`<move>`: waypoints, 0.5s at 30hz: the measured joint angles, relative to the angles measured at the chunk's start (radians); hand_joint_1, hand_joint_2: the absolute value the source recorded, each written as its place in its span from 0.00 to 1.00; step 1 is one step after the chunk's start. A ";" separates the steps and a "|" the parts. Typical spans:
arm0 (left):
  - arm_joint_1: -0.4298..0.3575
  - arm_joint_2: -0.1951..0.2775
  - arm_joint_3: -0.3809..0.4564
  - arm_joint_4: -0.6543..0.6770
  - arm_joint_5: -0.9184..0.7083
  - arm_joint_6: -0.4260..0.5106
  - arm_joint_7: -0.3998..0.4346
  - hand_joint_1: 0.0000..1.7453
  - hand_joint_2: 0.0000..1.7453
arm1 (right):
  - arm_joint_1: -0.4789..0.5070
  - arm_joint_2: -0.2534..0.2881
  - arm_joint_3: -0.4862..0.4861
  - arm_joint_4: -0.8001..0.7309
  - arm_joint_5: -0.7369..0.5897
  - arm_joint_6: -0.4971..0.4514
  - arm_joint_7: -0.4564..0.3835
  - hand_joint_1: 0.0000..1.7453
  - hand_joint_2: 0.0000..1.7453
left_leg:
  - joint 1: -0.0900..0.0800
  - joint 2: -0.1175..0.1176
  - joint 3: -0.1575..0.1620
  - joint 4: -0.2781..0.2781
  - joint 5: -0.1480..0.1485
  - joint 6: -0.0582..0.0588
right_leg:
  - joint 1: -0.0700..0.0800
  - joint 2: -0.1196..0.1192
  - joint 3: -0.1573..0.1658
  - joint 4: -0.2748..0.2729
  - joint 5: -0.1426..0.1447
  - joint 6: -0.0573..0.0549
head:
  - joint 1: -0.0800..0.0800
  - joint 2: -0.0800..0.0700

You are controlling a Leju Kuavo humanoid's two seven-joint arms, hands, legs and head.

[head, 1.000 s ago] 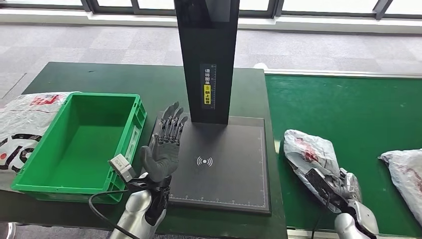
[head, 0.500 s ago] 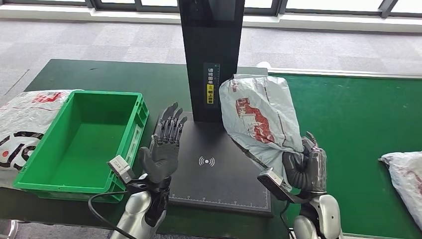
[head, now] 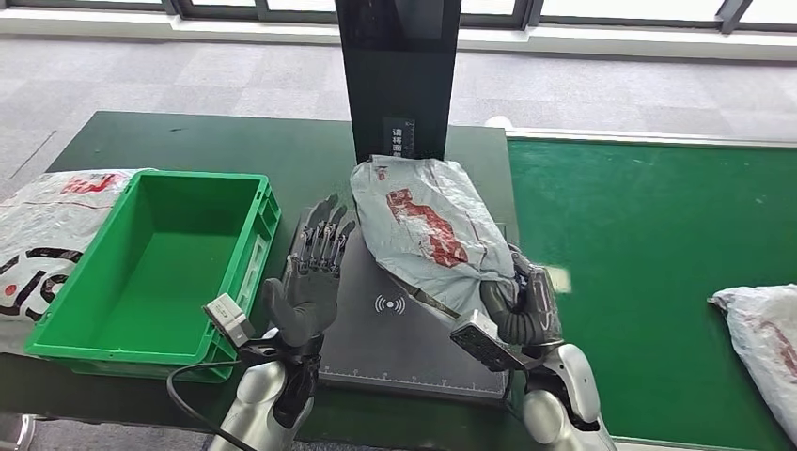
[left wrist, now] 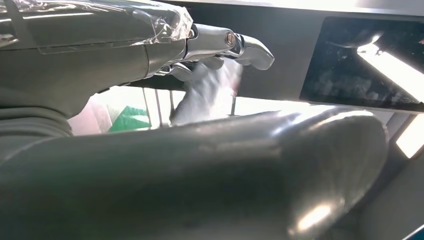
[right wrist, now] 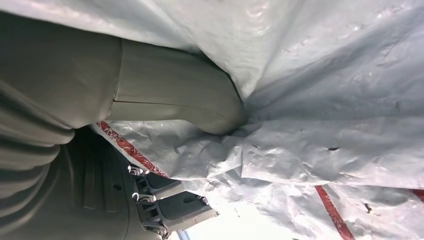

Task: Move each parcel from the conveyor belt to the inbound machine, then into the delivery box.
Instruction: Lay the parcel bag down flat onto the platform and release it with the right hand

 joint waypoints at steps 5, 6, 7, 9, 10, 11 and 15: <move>0.000 0.000 0.000 0.004 0.000 0.000 0.000 0.00 0.00 | -0.031 0.013 0.018 0.062 -0.008 0.001 -0.003 1.00 1.00 | 0.000 0.000 0.003 0.000 0.001 0.000 | 0.000 0.000 -0.001 0.000 0.000 0.000 | 0.000 0.000; 0.000 0.000 0.000 0.005 0.000 0.000 0.000 0.00 0.00 | -0.034 0.015 0.020 0.070 -0.008 0.001 -0.004 1.00 1.00 | 0.000 0.000 0.003 0.000 0.000 0.000 | 0.000 0.000 -0.001 0.000 0.000 0.000 | 0.000 0.000; 0.000 0.000 0.000 0.005 0.000 0.000 0.000 0.00 0.00 | -0.037 0.016 0.021 0.076 -0.008 0.001 -0.004 1.00 1.00 | 0.000 0.000 0.003 0.000 0.000 0.000 | 0.000 0.000 -0.001 0.000 0.000 0.000 | 0.000 0.000; 0.000 0.000 0.000 0.005 0.000 0.000 0.000 0.00 0.00 | -0.043 0.019 0.023 0.086 -0.008 0.001 -0.004 1.00 1.00 | 0.000 0.000 0.002 0.000 0.000 0.000 | 0.000 0.000 -0.001 0.000 0.000 0.000 | 0.000 0.000; -0.001 0.000 0.000 0.005 0.000 0.000 0.000 0.00 0.00 | -0.045 0.020 0.025 0.091 -0.008 0.001 -0.004 1.00 1.00 | 0.000 0.000 0.002 0.000 0.000 0.000 | 0.000 0.000 -0.001 0.000 0.000 0.000 | 0.000 0.000; -0.001 0.000 0.000 0.006 0.000 0.000 0.000 0.00 0.00 | -0.047 0.020 0.026 0.095 -0.008 0.001 -0.004 1.00 1.00 | 0.000 0.000 0.002 0.000 0.000 0.000 | 0.000 0.000 -0.001 0.000 0.000 0.000 | 0.000 0.000; -0.001 0.000 0.000 0.006 0.000 0.000 0.000 0.00 0.00 | -0.052 0.023 0.028 0.107 -0.009 0.001 -0.004 0.50 1.00 | 0.000 0.000 -0.001 0.000 0.000 0.000 | 0.000 0.000 -0.001 0.000 0.000 0.000 | 0.000 0.000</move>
